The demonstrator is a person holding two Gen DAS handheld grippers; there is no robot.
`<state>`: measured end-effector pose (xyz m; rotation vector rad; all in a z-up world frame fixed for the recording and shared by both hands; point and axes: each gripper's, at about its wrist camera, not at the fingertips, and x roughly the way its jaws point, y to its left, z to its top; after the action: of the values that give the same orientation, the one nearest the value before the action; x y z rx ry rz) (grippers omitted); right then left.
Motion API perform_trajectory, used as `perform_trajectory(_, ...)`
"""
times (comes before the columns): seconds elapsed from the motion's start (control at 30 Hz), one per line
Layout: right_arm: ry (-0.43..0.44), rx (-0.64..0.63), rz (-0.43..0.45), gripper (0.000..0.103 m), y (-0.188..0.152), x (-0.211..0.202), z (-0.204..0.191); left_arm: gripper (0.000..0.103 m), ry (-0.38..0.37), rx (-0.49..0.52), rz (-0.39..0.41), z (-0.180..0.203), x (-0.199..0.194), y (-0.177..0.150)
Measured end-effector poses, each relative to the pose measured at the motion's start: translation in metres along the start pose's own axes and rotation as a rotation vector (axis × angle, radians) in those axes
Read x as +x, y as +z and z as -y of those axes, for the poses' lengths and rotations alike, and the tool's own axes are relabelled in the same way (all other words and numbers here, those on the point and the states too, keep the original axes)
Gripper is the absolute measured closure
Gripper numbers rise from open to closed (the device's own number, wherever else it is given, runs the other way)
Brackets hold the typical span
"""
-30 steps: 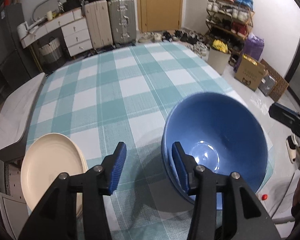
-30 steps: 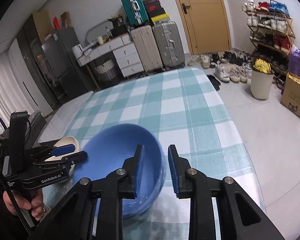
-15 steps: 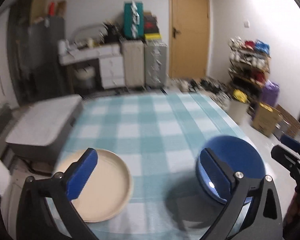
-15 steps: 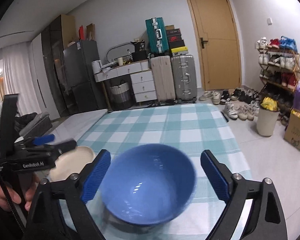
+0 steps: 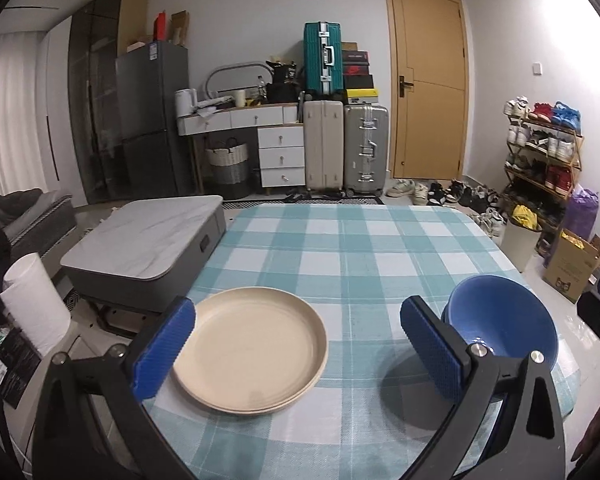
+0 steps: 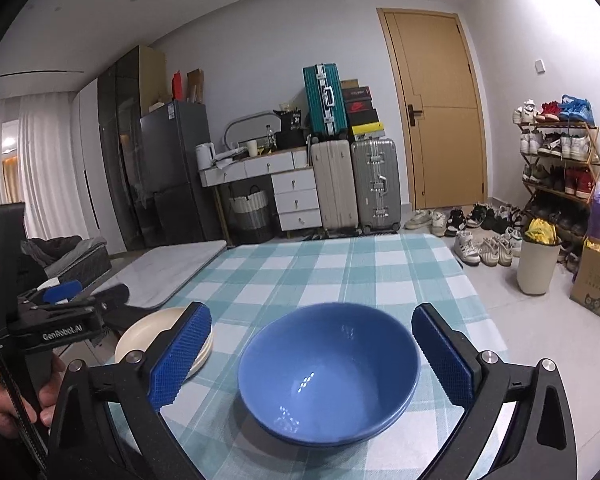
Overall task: Organize plates and bowls
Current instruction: 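Move both open tools down around the rim of the stacked blue bowls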
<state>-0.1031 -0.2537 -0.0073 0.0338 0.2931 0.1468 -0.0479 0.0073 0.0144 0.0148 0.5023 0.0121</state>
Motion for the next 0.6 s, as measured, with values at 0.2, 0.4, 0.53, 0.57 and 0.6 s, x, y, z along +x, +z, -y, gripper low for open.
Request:
perform_trajectory(0.2,-0.004,0.002,-0.06,0.001,-0.005,0.005,-0.002,0.0,0.023,0.022,-0.024,0.003,0.004,-0.003)
perform_trajectory(0.4,-0.002,-0.031,-0.057,0.001,-0.004,0.002,-0.001,0.0,-0.053,0.076,-0.062,0.018,0.012,-0.003)
perform_trajectory(0.53,-0.039,-0.033,-0.101,0.001,-0.001,0.013,0.008,0.0,-0.111,0.131,-0.149,0.039,0.038,-0.002)
perform_trajectory(0.57,-0.042,-0.025,-0.11,0.001,0.0,0.016,0.012,0.0,-0.1,0.149,-0.16,0.044,0.043,-0.002)
perform_trajectory(0.6,-0.044,-0.015,-0.121,0.001,0.0,0.018,0.017,0.0,-0.093,0.173,-0.179,0.051,0.051,-0.001)
